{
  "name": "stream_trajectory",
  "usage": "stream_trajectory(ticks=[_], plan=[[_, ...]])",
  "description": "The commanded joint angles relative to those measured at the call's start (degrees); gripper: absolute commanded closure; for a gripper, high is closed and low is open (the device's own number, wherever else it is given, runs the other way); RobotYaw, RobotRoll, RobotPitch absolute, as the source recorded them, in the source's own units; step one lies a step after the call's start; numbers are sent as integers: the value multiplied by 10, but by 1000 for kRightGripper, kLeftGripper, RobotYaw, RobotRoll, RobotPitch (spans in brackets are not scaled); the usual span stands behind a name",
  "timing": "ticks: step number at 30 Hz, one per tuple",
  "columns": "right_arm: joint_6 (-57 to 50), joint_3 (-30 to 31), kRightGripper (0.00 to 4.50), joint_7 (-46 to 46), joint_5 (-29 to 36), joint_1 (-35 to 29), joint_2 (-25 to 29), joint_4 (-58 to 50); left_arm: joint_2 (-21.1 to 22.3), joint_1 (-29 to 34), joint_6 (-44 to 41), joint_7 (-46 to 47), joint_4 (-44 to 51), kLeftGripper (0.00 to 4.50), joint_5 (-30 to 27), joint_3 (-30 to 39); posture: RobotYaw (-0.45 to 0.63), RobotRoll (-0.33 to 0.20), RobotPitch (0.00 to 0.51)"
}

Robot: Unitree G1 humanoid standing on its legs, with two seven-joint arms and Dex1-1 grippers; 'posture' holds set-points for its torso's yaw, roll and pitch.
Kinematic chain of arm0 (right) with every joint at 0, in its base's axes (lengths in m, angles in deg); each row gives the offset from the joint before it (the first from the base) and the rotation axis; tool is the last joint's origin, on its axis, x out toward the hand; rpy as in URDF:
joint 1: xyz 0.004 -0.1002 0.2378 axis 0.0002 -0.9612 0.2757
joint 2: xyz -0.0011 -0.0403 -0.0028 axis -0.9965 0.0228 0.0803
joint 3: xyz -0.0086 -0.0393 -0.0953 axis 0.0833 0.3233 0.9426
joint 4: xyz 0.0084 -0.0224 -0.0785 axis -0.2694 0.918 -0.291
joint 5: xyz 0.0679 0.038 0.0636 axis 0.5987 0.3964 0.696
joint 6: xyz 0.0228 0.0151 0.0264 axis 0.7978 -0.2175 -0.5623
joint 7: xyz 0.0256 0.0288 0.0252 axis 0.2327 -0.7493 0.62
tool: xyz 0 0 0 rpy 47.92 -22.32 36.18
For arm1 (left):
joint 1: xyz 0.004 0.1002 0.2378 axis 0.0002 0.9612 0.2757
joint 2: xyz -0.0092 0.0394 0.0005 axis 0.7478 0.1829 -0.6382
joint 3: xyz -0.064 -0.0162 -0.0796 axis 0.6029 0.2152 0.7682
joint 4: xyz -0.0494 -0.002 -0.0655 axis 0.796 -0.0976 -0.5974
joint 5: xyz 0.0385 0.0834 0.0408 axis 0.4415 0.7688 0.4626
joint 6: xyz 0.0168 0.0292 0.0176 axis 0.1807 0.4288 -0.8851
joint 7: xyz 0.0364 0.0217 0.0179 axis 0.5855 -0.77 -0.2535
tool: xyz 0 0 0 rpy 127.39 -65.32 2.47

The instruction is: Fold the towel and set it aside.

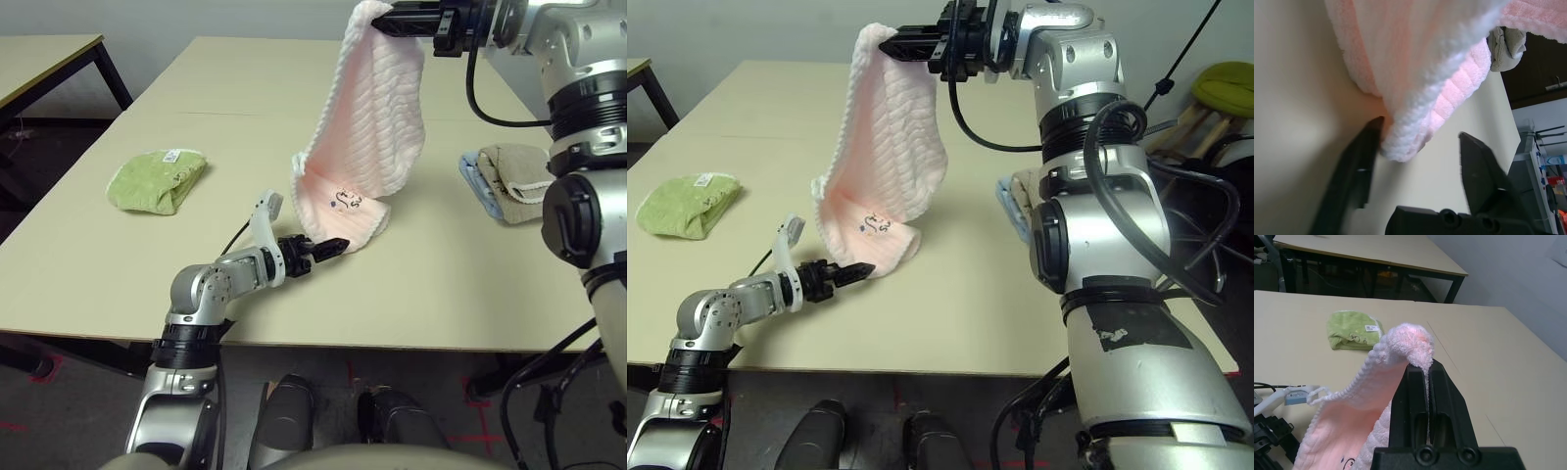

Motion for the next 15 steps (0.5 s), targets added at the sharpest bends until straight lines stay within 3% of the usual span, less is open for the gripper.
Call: stream_trajectory(ticks=[1, 6, 12, 15], plan=[[-7, 1, 4500, 4, 5, -7, 2, -13, 0, -1, -2, -1, -1, 2809, 4, 1, 175, 0, 102], [-11, 0, 4500, 4, 6, -10, 2, -18, 5, -3, -3, -6, 1, 4394, 3, 2, 176, 0, 100], [-14, 0, 4500, 3, 4, -16, 6, -21, 38, -11, -7, -29, 15, 4451, -3, 9, 174, 0, 99], [-17, 2, 4500, 4, 0, -23, 17, -21, 89, -18, -13, -60, 31, 4451, -10, 19, 171, 0, 95]])
